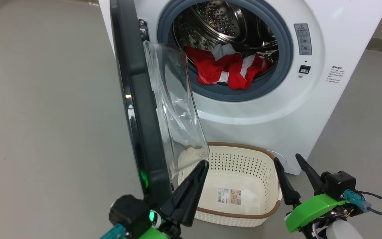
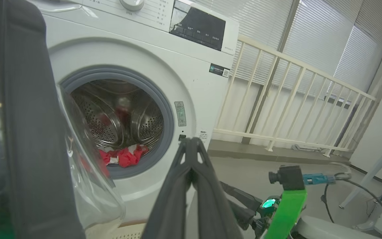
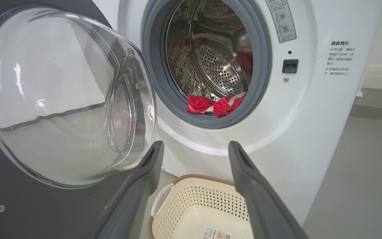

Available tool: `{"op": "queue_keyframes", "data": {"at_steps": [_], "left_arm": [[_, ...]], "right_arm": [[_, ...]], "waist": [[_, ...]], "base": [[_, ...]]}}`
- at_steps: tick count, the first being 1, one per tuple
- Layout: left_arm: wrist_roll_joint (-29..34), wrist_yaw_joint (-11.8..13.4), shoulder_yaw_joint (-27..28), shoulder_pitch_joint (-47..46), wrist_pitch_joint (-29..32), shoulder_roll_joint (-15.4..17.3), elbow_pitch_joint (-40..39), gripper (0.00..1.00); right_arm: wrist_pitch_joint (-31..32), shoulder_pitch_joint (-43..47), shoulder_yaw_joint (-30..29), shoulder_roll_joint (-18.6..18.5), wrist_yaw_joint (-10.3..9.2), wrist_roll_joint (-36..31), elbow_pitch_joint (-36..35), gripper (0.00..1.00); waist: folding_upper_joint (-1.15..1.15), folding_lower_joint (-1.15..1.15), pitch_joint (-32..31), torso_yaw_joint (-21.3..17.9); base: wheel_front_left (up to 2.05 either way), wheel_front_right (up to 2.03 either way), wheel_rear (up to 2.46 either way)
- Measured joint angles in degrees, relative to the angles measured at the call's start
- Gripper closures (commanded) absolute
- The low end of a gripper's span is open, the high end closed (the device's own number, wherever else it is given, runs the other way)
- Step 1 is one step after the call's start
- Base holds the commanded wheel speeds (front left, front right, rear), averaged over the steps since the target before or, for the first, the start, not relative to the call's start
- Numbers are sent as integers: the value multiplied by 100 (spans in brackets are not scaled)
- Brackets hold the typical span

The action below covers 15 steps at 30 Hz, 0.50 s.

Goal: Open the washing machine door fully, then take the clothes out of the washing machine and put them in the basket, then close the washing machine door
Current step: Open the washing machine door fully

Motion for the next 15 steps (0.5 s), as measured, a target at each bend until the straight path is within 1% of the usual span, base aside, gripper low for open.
{"op": "queue_keyframes", "data": {"at_steps": [2, 3, 5, 7, 9, 10, 13, 15], "left_arm": [[-142, 119, -27, 14, 182, 7, 209, 100], [-207, 220, -40, 13, 297, 7, 356, 100], [-219, 334, -35, 13, 388, 7, 494, 100], [-214, 447, -14, 11, 447, 8, 604, 100], [-129, 620, 23, 9, 505, 24, 721, 100], [-129, 620, 23, 9, 505, 24, 721, 100], [-49, 817, 77, 8, 569, 38, 805, 100], [1, 902, 108, 3, 568, 38, 808, 100]], "right_arm": [[0, -1, -1, 0, 0, 0, 1, 0], [0, -1, -4, -1, 0, 0, 1, 0], [0, -1, -9, -1, 0, 0, 0, 0], [0, -1, -15, 0, 0, 0, -1, 0], [0, -1, -23, 0, 0, 0, -3, 0], [0, -1, -23, 0, 0, 0, -3, 0], [0, -1, -31, 0, 0, 0, -7, 0], [0, -2, -38, -1, 0, 0, -9, 0]], "waist": [[-1, 0, 9, -22], [0, 0, 23, -39], [0, 0, 38, -51], [0, 0, 53, -59], [0, 0, 68, -64], [0, 0, 68, -64], [0, 0, 94, -63], [0, 0, 114, -55]], "base": [[0, 0, 0], [0, 0, 0], [0, 0, 0], [0, 0, 0], [0, 0, 0], [0, 0, 0], [0, 0, 0], [0, 0, 0]]}}
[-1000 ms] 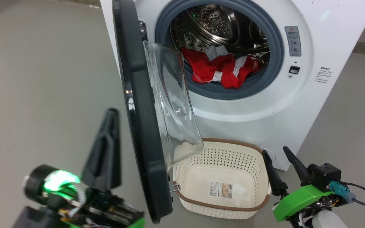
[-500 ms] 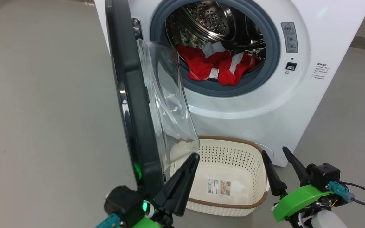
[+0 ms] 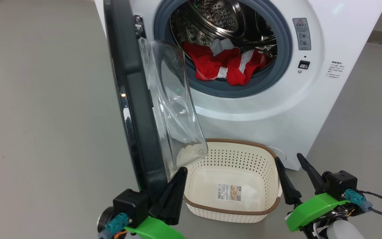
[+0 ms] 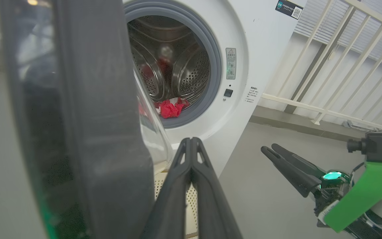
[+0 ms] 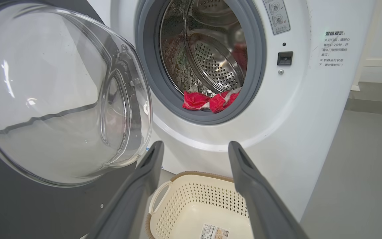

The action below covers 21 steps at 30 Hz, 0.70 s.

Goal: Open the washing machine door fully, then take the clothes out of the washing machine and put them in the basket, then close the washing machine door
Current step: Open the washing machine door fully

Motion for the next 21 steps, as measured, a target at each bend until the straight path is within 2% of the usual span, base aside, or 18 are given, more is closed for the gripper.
{"op": "queue_keyframes", "data": {"at_steps": [13, 21], "left_arm": [[135, 245, 87, -9, 96, 92, -65, 100], [145, 602, 558, 125, -19, 341, -120, 100]], "right_arm": [[0, -1, -69, 0, 0, 0, 42, 0], [0, -1, -1, 3, 0, 0, 58, 0]], "waist": [[0, 0, 58, 328], [0, 0, 48, 560]], "base": [[0, 0, 0], [0, 0, 0]]}}
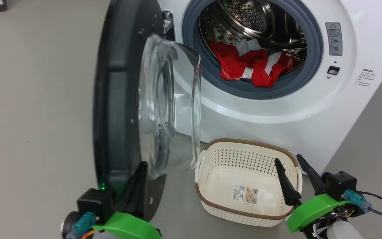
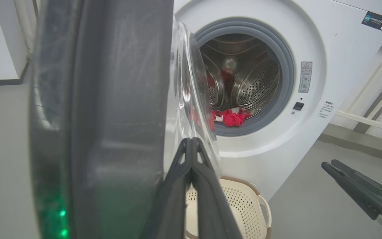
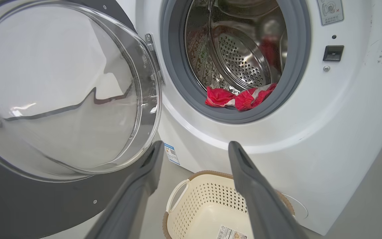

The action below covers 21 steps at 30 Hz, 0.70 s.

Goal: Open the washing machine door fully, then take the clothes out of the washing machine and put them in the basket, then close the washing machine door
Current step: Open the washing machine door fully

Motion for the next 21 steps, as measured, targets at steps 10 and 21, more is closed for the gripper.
{"op": "queue_keyframes", "data": {"at_steps": [10, 21], "left_arm": [[-18, 319, 573, 232, -151, 190, -5, 100], [-339, 449, 1201, 229, -460, 307, 331, 100]], "right_arm": [[0, -2, 24, -7, 0, 0, 36, 0], [0, -2, 25, -75, 0, -11, 44, 0]], "waist": [[0, 0, 41, 4], [0, 0, 210, -12]], "base": [[0, 0, 0], [0, 0, 0]]}}
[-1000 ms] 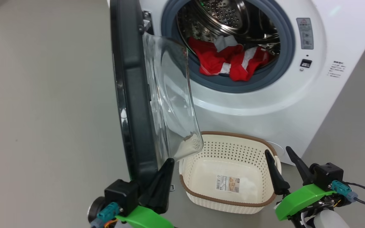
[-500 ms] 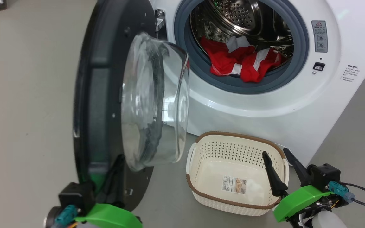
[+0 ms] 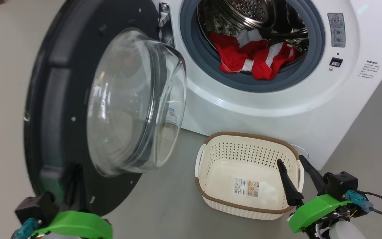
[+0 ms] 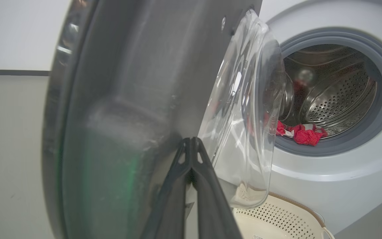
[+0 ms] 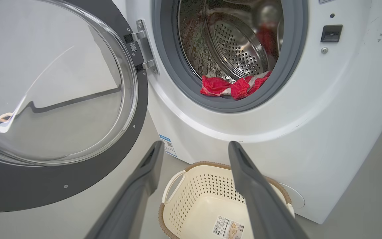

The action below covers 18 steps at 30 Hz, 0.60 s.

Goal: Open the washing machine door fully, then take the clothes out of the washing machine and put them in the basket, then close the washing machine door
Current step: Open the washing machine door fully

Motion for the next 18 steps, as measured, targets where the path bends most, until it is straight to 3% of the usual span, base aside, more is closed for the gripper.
{"op": "queue_keyframes", "data": {"at_steps": [18], "left_arm": [[-485, -321, 805, -454, -993, -2, 1601, 100]], "right_arm": [[0, -131, 8, -166, 0, -108, 65, 0]], "waist": [[0, 0, 317, -234]], "base": [[0, 0, 0]]}}
